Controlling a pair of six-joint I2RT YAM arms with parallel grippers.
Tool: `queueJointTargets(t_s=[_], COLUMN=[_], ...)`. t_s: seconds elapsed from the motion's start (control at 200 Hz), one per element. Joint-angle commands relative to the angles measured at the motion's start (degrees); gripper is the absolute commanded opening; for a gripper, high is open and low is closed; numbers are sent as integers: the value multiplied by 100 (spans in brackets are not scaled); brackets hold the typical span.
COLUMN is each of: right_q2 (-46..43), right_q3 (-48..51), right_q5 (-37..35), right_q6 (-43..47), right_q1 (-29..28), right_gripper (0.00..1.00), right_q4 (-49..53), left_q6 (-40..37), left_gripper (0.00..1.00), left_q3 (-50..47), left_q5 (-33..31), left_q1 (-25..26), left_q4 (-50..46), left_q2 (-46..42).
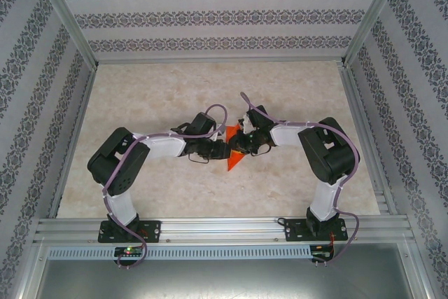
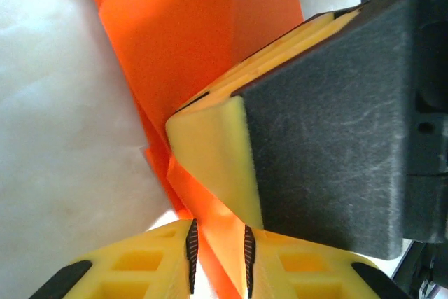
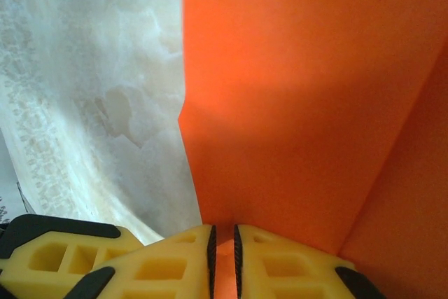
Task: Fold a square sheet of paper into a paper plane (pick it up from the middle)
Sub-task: Fourth fold the wing at the center of the table.
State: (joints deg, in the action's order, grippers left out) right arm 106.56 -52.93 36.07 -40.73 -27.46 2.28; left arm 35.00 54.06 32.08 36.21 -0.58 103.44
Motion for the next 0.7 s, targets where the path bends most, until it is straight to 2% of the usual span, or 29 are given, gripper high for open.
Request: queueJointTargets(t_s=[0.0, 0.435, 0.694], right_q2=[-52, -99, -109], right_q3=[131, 151, 186], right_q5=[22, 14, 57], right_q6=[-50, -49, -92], right_q1=[31, 45, 57], right_gripper=[14, 3, 1], right_q4=[37, 22, -65], left_q6=[-26, -309, -517], left_gripper=[25, 20, 17], left_q3=[26, 179, 286], left_q5=[-215, -536, -758], left_q1=[114, 273, 343], left_q4=[131, -272, -543], left_q2=[100, 307, 444])
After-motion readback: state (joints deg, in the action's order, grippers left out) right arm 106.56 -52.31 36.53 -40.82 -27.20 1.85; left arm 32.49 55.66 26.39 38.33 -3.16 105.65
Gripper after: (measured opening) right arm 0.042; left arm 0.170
